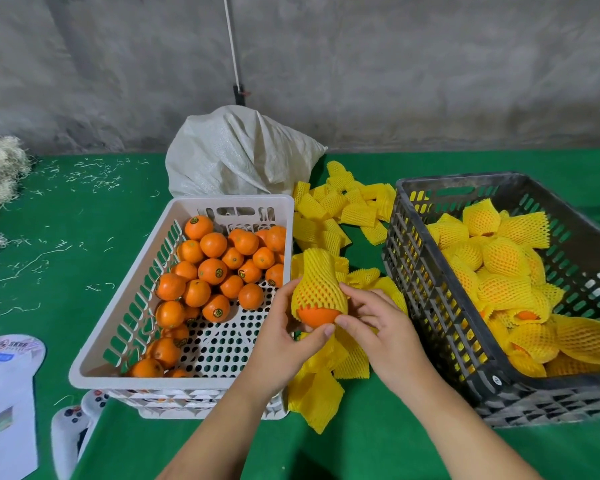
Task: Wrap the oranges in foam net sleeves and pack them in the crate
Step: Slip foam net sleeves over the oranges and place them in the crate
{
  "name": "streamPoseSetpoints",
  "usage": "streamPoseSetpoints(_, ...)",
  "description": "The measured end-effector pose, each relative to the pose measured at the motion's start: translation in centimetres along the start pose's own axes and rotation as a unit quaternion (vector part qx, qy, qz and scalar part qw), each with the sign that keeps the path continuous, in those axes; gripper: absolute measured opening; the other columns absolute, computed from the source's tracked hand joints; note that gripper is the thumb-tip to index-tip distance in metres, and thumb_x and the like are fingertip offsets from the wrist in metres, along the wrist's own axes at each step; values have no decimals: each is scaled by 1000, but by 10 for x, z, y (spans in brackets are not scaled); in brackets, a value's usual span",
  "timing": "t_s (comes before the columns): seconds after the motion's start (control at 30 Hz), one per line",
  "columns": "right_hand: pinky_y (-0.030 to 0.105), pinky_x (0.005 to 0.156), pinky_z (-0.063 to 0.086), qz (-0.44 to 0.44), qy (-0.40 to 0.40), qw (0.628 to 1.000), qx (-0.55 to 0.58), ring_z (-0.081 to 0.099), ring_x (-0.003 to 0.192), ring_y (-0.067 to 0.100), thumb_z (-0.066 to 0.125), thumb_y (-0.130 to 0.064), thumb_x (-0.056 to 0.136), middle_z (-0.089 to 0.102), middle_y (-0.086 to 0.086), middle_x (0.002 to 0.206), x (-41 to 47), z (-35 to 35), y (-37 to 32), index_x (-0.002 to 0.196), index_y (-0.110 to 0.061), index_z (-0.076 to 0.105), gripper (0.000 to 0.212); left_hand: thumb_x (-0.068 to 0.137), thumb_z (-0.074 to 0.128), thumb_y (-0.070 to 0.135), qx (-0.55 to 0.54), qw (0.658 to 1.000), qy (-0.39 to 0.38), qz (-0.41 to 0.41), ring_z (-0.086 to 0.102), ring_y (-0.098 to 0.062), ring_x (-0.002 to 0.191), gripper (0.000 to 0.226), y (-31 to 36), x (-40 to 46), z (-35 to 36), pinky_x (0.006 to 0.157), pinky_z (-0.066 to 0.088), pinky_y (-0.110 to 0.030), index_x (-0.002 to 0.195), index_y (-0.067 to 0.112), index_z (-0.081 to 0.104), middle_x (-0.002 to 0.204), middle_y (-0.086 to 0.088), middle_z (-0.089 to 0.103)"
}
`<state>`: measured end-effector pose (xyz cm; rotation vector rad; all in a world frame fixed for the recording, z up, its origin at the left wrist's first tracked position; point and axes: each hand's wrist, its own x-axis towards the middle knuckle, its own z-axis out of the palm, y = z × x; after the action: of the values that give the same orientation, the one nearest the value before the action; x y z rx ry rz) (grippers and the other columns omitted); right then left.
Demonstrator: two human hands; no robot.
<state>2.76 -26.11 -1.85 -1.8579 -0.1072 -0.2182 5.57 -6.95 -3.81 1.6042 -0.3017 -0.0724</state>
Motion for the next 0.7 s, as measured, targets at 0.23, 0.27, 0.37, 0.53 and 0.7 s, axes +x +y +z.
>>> streamPoseSetpoints(0.23, 38, 78, 56, -82, 89, 984, -134, 63, 94, 7, 65, -12, 96, 65, -14, 102, -7, 0, -11, 109, -17, 73, 16, 80, 92, 46, -9, 1000, 15, -6, 71, -20, 110, 72, -7, 2, 4, 88, 61, -38, 138, 36, 52, 124, 2, 69)
streamPoseSetpoints(0.27, 35, 74, 56, -125, 81, 975, -165, 62, 91, 6, 65, -17, 95, 64, -13, 100, -9, 4, -15, 107, -16, 73, 14, 80, 92, 41, -32, 999, 36, -8, 72, -22, 104, 65, -7, 4, 5, 84, 60, -38, 133, 35, 55, 118, -3, 72)
streamPoseSetpoints(0.37, 35, 73, 55, -188, 60, 963, -182, 61, 92, 11, 64, -23, 92, 62, -6, 103, -12, 14, -18, 106, -13, 70, 19, 79, 89, 30, -69, 995, 78, -6, 72, -27, 97, 57, -9, 6, 5, 81, 59, -41, 124, 33, 55, 110, -12, 71)
streamPoseSetpoints(0.53, 30, 91, 53, -78, 12, 990, -114, 53, 117, 3, 65, -15, 96, 45, -20, 131, -8, 16, -7, 141, -33, 50, 51, 83, 85, 24, -48, 997, 66, 16, 69, -29, 104, 70, -9, 4, 1, 77, 59, -39, 140, 34, 43, 124, -2, 63)
streamPoseSetpoints(0.7, 29, 82, 55, -117, 75, 983, -122, 56, 111, 3, 53, -16, 97, 48, -16, 122, -6, 13, -6, 134, -27, 61, 40, 88, 84, 35, 51, 998, -8, 27, 66, -2, 119, 86, -9, 2, 4, 91, 57, -21, 157, 43, 34, 137, 27, 60)
